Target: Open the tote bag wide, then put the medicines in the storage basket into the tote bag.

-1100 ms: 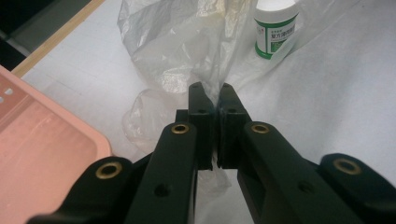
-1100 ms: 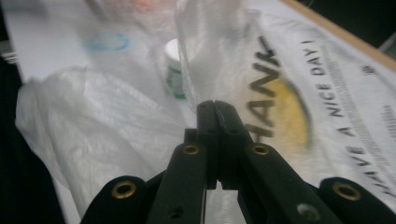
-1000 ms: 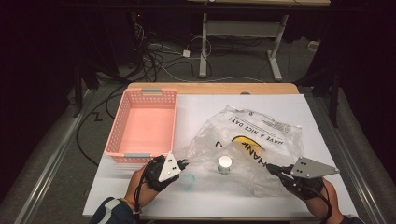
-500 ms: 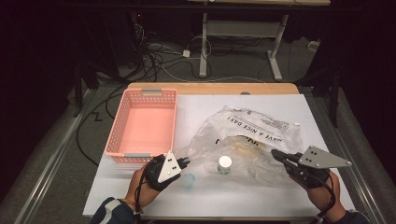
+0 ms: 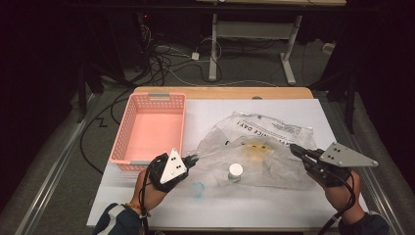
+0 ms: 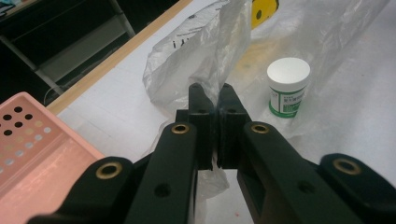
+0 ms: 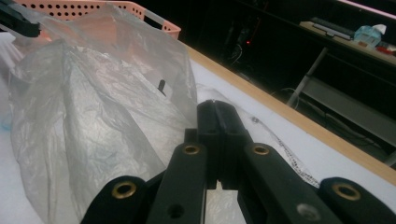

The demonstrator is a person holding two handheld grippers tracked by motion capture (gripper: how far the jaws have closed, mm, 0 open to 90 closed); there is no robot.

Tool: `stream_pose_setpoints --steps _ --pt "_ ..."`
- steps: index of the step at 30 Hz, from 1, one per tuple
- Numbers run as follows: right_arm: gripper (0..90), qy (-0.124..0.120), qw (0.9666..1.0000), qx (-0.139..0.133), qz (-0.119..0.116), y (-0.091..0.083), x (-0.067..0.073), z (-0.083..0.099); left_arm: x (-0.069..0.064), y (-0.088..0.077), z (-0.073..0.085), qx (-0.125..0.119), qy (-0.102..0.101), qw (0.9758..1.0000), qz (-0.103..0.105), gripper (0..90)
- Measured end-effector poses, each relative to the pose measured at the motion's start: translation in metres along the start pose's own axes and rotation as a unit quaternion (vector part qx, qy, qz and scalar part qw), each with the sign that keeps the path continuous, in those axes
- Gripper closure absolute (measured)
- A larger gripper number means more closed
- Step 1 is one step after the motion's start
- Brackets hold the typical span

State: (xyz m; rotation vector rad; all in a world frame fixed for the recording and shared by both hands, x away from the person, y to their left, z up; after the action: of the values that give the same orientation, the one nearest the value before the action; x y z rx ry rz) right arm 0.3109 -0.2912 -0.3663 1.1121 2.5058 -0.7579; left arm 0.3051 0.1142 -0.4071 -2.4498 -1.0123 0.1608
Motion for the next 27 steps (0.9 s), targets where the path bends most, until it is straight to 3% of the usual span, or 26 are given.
stream_pose_setpoints --steps 7,11,19,27 --pt "90.0 0.001 0.9997 -0.003 0.024 0.007 -0.009 -0.002 0.008 -0.003 -0.005 -0.028 -0.021 0.9992 -0.019 84.9" --pt "90.0 0.000 0.9988 -0.009 0.049 0.015 -0.019 -0.006 0.018 -0.004 -0.011 -0.045 -0.048 0.9970 -0.040 85.0" --pt "90.0 0.001 0.9974 -0.020 0.068 0.024 -0.033 -0.016 0.028 0.002 -0.028 -0.074 -0.056 0.9937 -0.064 85.0" --pt "90.0 0.001 0.9954 -0.043 0.086 0.016 -0.041 -0.033 0.031 -0.013 -0.050 -0.115 -0.051 0.9890 -0.078 85.1"
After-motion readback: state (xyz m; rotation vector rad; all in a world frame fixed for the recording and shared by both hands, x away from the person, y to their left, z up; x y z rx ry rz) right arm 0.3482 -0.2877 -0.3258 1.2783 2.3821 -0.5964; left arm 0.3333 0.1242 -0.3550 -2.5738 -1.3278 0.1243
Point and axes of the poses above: each handheld gripper's, and its own axes: y roughly forward along the jaws, z roughly out of its underside, x roughly to its left, the point moved 1 cm from there along y, roughly forward along the jaws, and after that the axes turned 13 degrees about -y, right-handed, at the moved point
